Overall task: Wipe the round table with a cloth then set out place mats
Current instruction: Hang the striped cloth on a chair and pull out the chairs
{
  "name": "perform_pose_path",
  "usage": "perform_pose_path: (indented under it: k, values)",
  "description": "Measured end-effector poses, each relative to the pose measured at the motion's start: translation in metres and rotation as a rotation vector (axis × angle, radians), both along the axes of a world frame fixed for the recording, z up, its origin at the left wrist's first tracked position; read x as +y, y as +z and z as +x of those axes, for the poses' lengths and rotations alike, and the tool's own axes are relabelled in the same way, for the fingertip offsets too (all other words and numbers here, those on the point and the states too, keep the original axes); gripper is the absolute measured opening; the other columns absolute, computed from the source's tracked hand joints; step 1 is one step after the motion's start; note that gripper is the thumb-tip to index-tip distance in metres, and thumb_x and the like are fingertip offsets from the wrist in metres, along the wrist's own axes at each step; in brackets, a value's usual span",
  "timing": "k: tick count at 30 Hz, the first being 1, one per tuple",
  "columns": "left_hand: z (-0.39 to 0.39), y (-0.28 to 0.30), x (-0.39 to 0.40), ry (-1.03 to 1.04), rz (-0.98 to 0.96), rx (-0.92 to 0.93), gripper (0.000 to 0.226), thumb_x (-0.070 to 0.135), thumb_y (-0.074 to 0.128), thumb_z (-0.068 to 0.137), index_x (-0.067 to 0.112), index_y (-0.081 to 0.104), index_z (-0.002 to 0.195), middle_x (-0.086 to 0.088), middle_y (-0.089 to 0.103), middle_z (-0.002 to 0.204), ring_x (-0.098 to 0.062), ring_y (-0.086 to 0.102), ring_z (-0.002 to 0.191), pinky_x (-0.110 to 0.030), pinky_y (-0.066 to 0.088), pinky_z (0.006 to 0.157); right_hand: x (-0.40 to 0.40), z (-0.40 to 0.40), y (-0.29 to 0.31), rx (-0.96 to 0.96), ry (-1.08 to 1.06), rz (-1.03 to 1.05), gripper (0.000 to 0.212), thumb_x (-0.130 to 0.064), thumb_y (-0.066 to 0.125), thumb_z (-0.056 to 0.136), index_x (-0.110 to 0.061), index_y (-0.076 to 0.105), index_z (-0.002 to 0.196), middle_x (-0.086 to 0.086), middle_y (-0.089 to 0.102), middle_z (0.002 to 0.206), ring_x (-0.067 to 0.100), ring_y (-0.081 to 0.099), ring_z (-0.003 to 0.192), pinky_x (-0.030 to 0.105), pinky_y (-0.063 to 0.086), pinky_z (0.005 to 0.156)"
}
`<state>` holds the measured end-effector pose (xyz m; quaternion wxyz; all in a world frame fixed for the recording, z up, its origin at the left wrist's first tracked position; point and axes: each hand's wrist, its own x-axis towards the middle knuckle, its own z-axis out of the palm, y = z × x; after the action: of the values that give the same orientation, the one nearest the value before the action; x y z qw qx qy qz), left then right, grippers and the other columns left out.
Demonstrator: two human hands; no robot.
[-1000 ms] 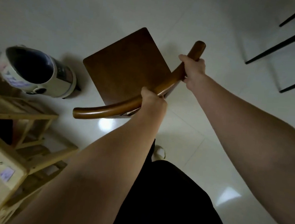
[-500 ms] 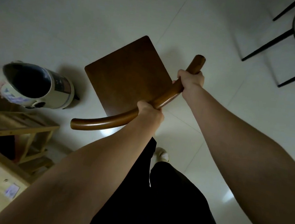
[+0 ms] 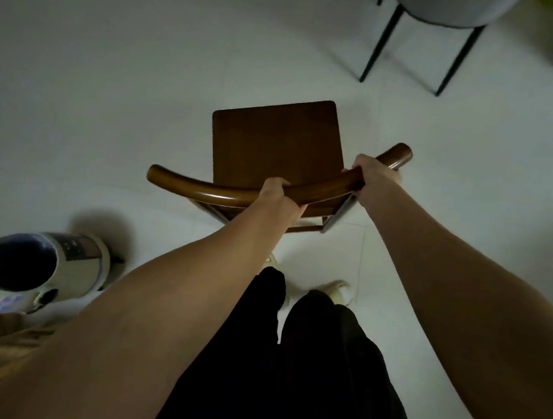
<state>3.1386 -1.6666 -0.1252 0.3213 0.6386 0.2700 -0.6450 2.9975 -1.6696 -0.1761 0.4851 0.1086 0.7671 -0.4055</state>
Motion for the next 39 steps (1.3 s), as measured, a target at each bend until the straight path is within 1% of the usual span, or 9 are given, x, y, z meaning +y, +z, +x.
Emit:
perform_pose_path:
  k: [4, 8, 11, 15, 19, 26, 30, 35, 39]
  values:
    - [-0.069, 0.01, 0.022, -0.286, -0.026, -0.01, 0.016, 0.003, 0.06, 0.089, 0.006, 0.045, 0.094, -0.021, 0.049, 0.108, -0.037, 0.053, 0.116, -0.045, 0.049, 0.099, 0.059, -0.072, -0.003, -0.084, -0.232, -0.002, 0.029, -0.007, 0.07, 0.074, -0.012, 0.053, 0.096, 0.01, 0.068, 0.097, 0.02, 0.071, 0.077, 0.034, 0.06, 0.072]
    - [-0.137, 0.003, 0.047, -0.604, -0.06, -0.045, 0.022, 0.001, 0.06, 0.087, 0.005, 0.046, 0.104, -0.021, 0.046, 0.115, -0.038, 0.05, 0.117, -0.046, 0.049, 0.098, 0.12, -0.127, 0.002, -0.126, -0.419, 0.017, 0.042, -0.011, 0.071, 0.076, -0.012, 0.055, 0.114, 0.007, 0.063, 0.094, 0.017, 0.066, 0.076, 0.028, 0.058, 0.063]
    - [-0.19, -0.005, 0.079, -0.782, -0.067, -0.04, 0.023, 0.0, 0.06, 0.087, 0.006, 0.046, 0.104, -0.019, 0.045, 0.112, -0.037, 0.049, 0.118, -0.047, 0.047, 0.1, 0.174, -0.167, -0.005, -0.133, -0.589, 0.026, 0.042, -0.014, 0.072, 0.076, -0.011, 0.056, 0.114, 0.006, 0.065, 0.089, 0.016, 0.068, 0.067, 0.027, 0.056, 0.053]
    - [-0.244, -0.011, 0.117, -0.966, -0.057, -0.044, 0.031, 0.001, 0.061, 0.086, 0.01, 0.044, 0.11, -0.018, 0.045, 0.117, -0.036, 0.049, 0.119, -0.049, 0.046, 0.1, 0.236, -0.202, -0.012, -0.14, -0.805, -0.006, 0.041, -0.014, 0.072, 0.079, -0.008, 0.054, 0.116, 0.009, 0.07, 0.088, 0.018, 0.072, 0.059, 0.03, 0.058, 0.053]
    - [-0.283, -0.01, 0.151, -1.135, -0.098, 0.006, 0.027, 0.002, 0.058, 0.087, 0.01, 0.042, 0.107, -0.018, 0.04, 0.106, -0.036, 0.048, 0.113, -0.049, 0.047, 0.097, 0.283, -0.224, -0.012, -0.124, -0.971, -0.058, 0.047, -0.013, 0.07, 0.08, -0.009, 0.048, 0.122, 0.011, 0.07, 0.094, 0.019, 0.071, 0.055, 0.029, 0.055, 0.047]
    - [-0.304, -0.031, 0.172, -1.283, -0.22, 0.127, 0.044, 0.008, 0.058, 0.081, 0.009, 0.044, 0.123, -0.02, 0.048, 0.116, -0.038, 0.053, 0.1, -0.051, 0.054, 0.078, 0.324, -0.238, -0.014, -0.125, -1.176, -0.143, 0.043, -0.013, 0.065, 0.083, -0.001, 0.045, 0.119, 0.012, 0.071, 0.093, 0.016, 0.07, 0.054, 0.027, 0.054, 0.046]
    - [-0.322, -0.034, 0.183, -1.456, -0.227, 0.106, 0.047, 0.007, 0.056, 0.078, 0.009, 0.047, 0.124, -0.019, 0.048, 0.112, -0.036, 0.054, 0.096, -0.049, 0.054, 0.082, 0.34, -0.239, -0.024, -0.076, -1.315, -0.122, 0.045, -0.012, 0.065, 0.083, -0.001, 0.044, 0.121, 0.014, 0.07, 0.094, 0.018, 0.071, 0.058, 0.028, 0.057, 0.052]
    - [-0.365, -0.041, 0.181, -1.527, -0.244, 0.123, 0.044, 0.005, 0.055, 0.079, 0.008, 0.046, 0.122, -0.019, 0.049, 0.11, -0.037, 0.054, 0.095, -0.052, 0.053, 0.087, 0.347, -0.266, -0.035, -0.005, -1.409, -0.158, 0.042, -0.012, 0.064, 0.085, 0.0, 0.042, 0.119, 0.016, 0.069, 0.095, 0.019, 0.072, 0.059, 0.028, 0.057, 0.053]
    - [-0.401, -0.041, 0.195, -1.573, -0.215, 0.141, 0.046, 0.004, 0.055, 0.079, 0.008, 0.045, 0.124, -0.02, 0.049, 0.109, -0.037, 0.055, 0.093, -0.051, 0.054, 0.082, 0.364, -0.29, -0.04, -0.012, -1.465, -0.189, 0.035, -0.012, 0.063, 0.086, 0.0, 0.045, 0.113, 0.016, 0.069, 0.095, 0.019, 0.072, 0.064, 0.029, 0.059, 0.057]
